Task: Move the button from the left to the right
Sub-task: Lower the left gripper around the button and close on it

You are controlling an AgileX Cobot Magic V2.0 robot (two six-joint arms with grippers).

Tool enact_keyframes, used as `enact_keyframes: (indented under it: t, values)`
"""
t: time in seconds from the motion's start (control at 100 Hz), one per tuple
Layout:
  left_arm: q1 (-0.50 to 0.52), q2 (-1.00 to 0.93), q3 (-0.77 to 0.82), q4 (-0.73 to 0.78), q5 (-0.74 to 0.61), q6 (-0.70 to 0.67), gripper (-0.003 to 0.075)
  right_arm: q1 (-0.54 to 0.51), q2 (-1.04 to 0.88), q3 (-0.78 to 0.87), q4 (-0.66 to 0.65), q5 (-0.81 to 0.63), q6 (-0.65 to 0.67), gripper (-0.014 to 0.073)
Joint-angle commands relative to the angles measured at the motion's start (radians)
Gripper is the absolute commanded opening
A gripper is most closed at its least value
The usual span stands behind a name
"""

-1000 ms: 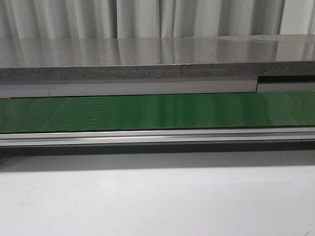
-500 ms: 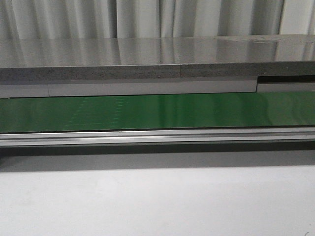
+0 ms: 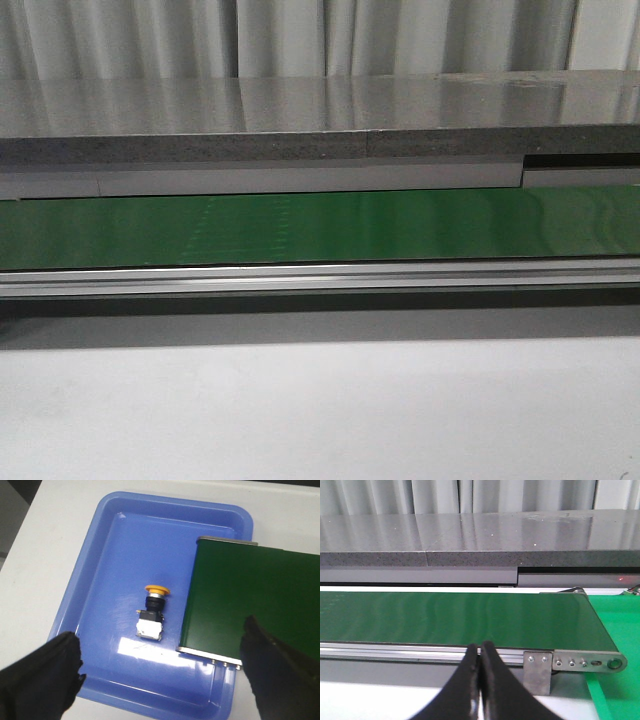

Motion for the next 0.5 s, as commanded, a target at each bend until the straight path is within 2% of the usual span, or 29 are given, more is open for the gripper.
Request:
enact_keyframes:
  t: [0.0, 0.26, 0.49]
  values:
    - [0.025, 0.066, -0.074, 0.008, -0.061, 0.03, 0.0623, -0.001, -0.02, -0.016, -0.006, -0.084, -0.001, -0.0068]
    - [0.111, 0.276, -0.145, 0.004, -0.105, 0.063, 0.0623, -0.001, -0.02, -0.016, -0.006, -0.084, -0.001, -0.0068]
    - [0.15, 0.388, -0.145, -0.101, -0.17, 0.137, 0.0623, -0.001, -0.02, -0.016, -0.006, -0.084, -0.001, -0.0068]
